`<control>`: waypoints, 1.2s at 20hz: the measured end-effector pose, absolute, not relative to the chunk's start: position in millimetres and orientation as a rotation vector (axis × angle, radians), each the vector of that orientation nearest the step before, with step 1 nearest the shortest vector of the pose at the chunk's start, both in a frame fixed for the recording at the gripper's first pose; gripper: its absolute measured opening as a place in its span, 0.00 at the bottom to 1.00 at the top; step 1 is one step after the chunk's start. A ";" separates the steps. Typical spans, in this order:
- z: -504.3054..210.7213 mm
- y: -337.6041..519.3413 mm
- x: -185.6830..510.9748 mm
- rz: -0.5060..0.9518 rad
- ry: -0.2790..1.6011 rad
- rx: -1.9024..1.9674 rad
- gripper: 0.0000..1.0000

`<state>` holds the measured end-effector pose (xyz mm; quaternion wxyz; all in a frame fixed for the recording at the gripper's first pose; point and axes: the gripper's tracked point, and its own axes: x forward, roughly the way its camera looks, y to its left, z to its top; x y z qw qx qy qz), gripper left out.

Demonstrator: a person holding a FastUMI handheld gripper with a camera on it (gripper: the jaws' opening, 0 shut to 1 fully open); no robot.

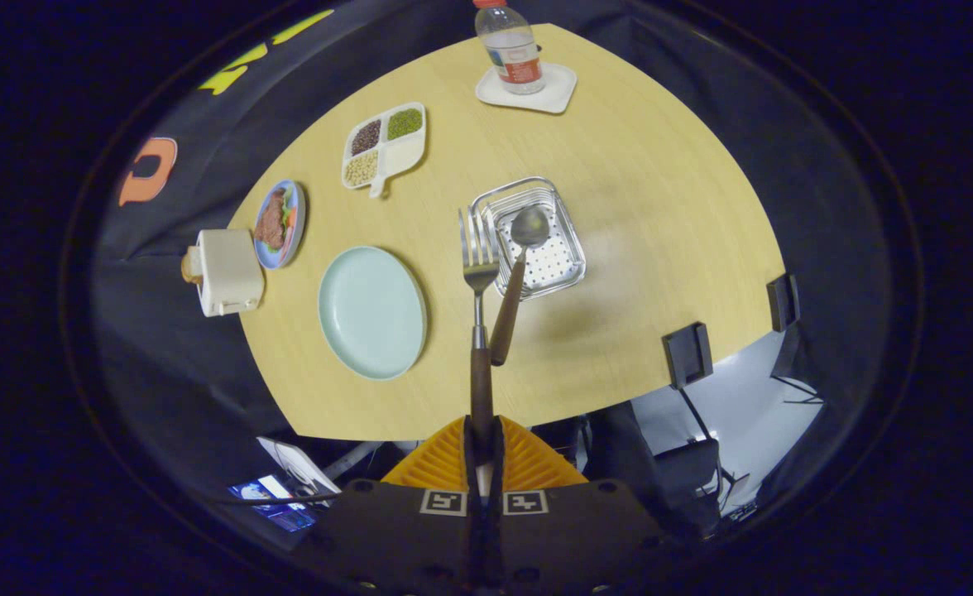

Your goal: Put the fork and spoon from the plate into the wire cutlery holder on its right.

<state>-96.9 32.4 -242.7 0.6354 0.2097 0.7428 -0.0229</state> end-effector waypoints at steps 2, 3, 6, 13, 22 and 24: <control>-248.9 27.0 -96.3 -0.057 1.724 0.459 0.01; -252.0 24.8 -96.0 -0.066 1.740 0.457 0.01; -259.6 25.5 -93.9 -0.075 1.784 0.481 0.01; -266.8 21.5 -86.2 -0.085 1.808 0.494 0.04; -255.5 24.1 -79.6 -0.058 1.748 0.450 0.38; -249.8 22.9 -80.9 -0.042 1.722 0.427 0.43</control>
